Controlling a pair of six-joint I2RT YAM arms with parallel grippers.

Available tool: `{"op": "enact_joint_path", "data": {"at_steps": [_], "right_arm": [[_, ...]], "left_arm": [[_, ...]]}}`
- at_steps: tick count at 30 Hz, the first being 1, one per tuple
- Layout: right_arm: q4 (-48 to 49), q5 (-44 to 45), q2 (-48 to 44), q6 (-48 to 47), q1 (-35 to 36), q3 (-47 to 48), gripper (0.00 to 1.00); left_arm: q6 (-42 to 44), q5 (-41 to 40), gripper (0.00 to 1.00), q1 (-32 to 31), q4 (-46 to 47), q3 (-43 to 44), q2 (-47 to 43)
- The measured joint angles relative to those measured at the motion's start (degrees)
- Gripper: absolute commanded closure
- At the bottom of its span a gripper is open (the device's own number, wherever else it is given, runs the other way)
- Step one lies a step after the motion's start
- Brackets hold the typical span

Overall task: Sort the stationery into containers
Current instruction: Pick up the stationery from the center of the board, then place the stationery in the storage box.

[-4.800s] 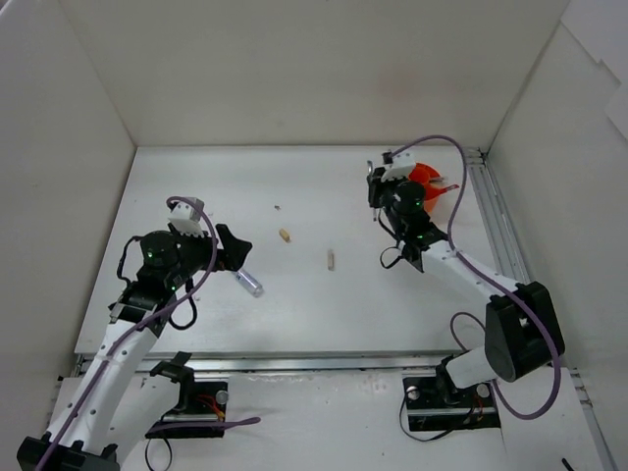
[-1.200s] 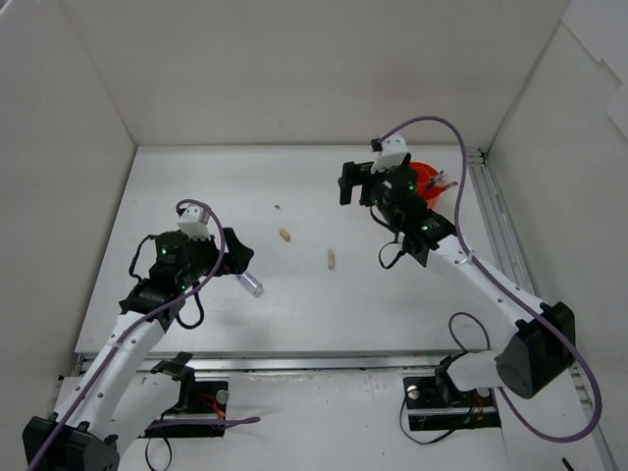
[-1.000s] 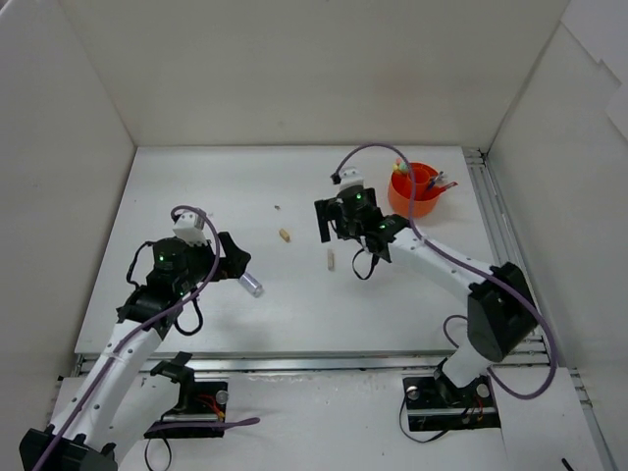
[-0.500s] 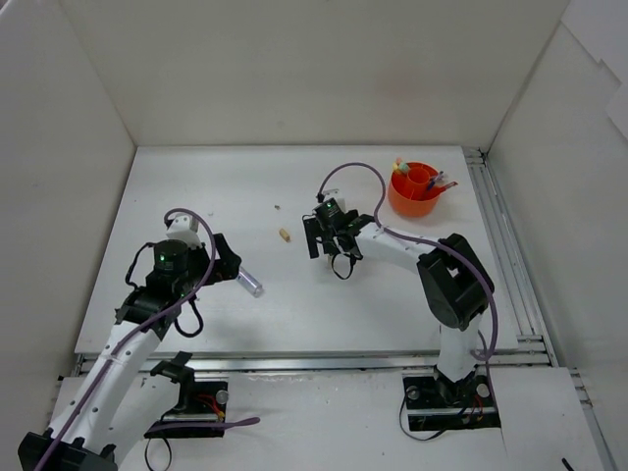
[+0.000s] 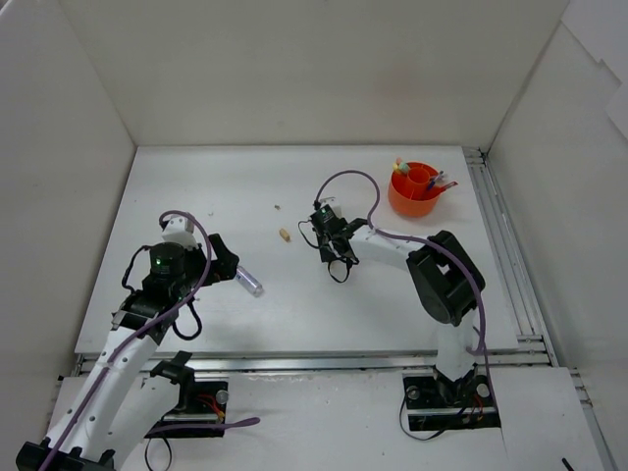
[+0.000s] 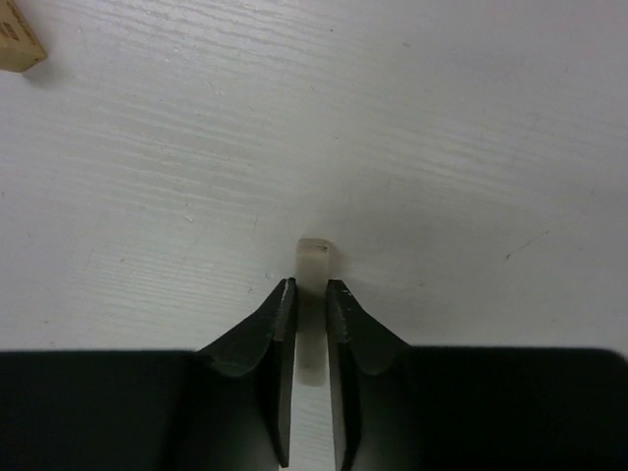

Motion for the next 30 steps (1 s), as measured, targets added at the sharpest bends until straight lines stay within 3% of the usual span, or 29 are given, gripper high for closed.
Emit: {"op": "enact_joint_path", "data": {"at_steps": [1,8,15,30], "right_arm": [[0.0,0.0,0.0,-0.2,0.0,0.0,1.00],[0.0,0.3,-0.3,-3.0,0.0,0.1,1.00],[0.1,0.3,-5.7,-13.6,-0.8,0.5,1.00],[-0.2,-6.5,-10.5,-47.2,-18.7,9.6,1.00]], "left_arm": [[0.0,0.0,0.00,0.0,0.0,0.0,0.0],[-0.1,0.0,0.00,0.0,-0.5,0.0,-0.6],[0.0,-0.2,0.00,0.0,-0.7,0.0,-0.9],[2.1,-1.0,0.00,0.0,-0.4,5.0,7.1]]}}
